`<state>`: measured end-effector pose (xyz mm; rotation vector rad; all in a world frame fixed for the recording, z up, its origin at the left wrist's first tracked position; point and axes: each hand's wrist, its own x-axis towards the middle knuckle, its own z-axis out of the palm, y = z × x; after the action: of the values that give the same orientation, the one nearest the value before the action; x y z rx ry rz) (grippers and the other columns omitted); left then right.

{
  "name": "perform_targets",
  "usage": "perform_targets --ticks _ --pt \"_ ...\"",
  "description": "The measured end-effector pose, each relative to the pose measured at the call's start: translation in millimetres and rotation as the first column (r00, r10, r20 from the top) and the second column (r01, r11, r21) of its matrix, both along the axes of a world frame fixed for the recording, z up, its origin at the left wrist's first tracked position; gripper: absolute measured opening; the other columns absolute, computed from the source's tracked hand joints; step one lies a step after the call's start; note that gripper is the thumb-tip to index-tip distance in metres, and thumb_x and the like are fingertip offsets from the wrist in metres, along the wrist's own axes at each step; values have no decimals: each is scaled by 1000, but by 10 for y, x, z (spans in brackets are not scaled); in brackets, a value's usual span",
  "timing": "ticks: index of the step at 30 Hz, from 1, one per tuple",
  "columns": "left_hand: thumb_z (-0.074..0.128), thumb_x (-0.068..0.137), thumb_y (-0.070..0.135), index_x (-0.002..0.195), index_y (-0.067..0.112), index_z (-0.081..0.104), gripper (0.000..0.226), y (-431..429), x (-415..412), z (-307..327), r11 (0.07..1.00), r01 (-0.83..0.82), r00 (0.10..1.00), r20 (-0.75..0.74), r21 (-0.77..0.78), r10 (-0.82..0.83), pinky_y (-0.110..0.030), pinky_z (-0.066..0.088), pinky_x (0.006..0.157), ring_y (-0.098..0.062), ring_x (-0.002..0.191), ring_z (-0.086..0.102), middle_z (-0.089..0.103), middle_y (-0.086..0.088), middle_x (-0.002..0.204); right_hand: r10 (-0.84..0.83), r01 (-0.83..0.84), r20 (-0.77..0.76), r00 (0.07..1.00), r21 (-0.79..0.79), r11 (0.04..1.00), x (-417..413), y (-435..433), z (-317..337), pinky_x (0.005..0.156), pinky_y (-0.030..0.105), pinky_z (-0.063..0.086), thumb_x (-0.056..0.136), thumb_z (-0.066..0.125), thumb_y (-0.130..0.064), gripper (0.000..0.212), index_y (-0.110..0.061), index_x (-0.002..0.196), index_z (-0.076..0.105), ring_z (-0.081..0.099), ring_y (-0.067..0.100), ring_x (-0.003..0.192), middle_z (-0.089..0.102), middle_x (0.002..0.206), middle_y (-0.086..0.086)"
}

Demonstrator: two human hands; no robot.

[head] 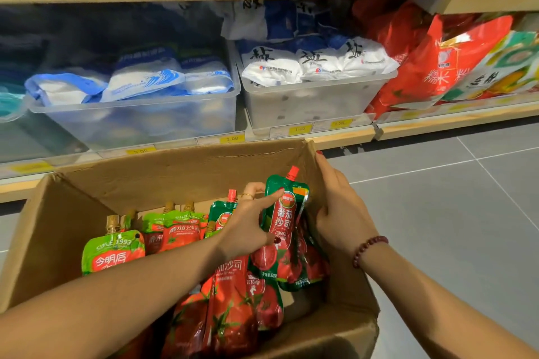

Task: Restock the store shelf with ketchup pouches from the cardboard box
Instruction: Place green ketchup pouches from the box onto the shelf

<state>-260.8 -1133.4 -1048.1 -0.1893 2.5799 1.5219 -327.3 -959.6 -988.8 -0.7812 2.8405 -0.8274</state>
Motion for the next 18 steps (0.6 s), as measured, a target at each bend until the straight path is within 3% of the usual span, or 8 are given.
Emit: perform_targets --ticks 3,4,7,10,13,16,18 --pt "79 64 -5 138 24 45 86 14 1 77 1000 -6 996 -85 -6 6 -14 42 94 -9 118 36 27 8 124 24 -24 -14 1000 -16 1000 8 13 -12 88 32 49 78 64 -1 92 -26 149 11 55 23 115 43 142 5" --pt "79 64 -5 137 25 47 85 23 2 105 1000 -20 993 -115 16 22 -17 45 94 -8 116 39 28 12 122 19 -18 10 1000 -29 999 1 15 -17 89 32 49 78 63 -1 92 -29 149 10 53 23 117 41 143 4" --pt "80 64 -6 132 32 46 85 19 -8 234 994 -82 978 -184 72 94 -6 47 80 4 108 45 26 28 119 -19 31 150 988 -83 996 -28 18 -15 93 34 46 79 59 -7 91 -40 146 7 45 21 126 35 147 -3" --pt "80 62 -8 129 33 47 85 -53 -29 412 986 -145 954 -250 86 162 -7 48 80 16 108 40 29 28 118 3 9 163 987 -77 997 -22 35 -11 95 36 44 80 61 -25 88 -45 144 4 41 19 129 32 149 -5" --pt "79 60 -12 128 30 50 85 -163 -33 641 971 -206 916 -325 118 234 -19 54 82 6 111 40 36 17 119 60 -54 105 993 -66 996 -24 34 71 105 38 37 79 65 -43 90 -39 147 7 29 18 136 24 152 -6" --pt "80 60 -8 124 38 49 85 -278 -51 951 969 -229 885 -395 97 249 -9 48 81 4 110 45 37 8 123 192 -159 127 973 -227 961 -66 -52 354 108 32 31 72 71 -51 94 -44 145 13 27 10 136 27 147 -11" --pt "80 64 -4 123 43 47 82 -342 -81 1212 967 -242 872 -418 84 255 -9 46 85 -2 115 44 34 8 127 304 -217 199 931 -368 904 -113 -154 625 105 29 33 66 77 -53 101 -54 142 11 29 3 134 28 145 -20"
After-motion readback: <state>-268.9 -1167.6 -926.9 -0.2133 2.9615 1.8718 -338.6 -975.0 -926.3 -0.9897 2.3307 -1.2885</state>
